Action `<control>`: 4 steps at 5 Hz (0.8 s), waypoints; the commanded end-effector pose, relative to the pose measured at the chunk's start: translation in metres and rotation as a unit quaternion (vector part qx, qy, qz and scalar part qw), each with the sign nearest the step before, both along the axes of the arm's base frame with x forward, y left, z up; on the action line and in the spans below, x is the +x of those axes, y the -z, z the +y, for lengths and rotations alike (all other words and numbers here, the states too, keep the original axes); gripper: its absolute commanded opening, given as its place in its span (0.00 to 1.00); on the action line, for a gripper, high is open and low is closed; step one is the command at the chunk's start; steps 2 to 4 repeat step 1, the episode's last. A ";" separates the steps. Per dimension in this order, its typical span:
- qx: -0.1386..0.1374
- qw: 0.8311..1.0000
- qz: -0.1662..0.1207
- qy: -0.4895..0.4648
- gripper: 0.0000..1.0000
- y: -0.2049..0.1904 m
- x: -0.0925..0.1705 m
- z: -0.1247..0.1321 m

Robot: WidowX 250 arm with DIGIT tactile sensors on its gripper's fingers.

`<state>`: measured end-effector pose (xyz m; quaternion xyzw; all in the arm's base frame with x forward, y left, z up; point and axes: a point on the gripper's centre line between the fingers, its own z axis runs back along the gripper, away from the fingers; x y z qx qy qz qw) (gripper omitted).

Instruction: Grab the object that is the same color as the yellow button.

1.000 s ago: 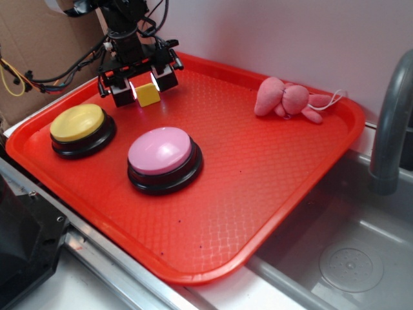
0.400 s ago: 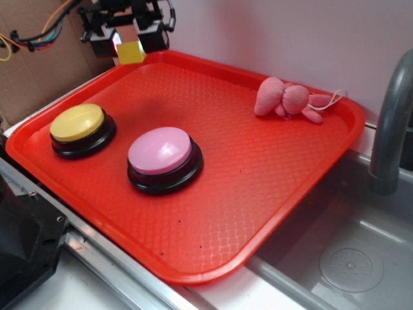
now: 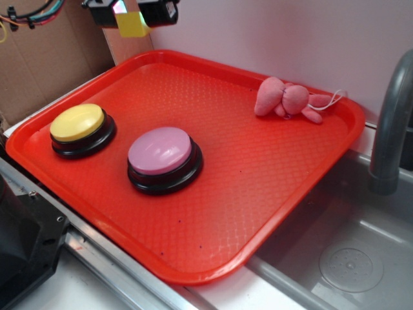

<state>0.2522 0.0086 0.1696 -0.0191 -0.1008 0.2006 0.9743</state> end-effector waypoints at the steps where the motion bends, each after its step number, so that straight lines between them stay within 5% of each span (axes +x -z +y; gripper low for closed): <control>1: 0.010 0.999 -0.020 0.025 0.00 -0.009 -0.016 0.003; 4: 0.010 0.999 -0.020 0.025 0.00 -0.009 -0.016 0.003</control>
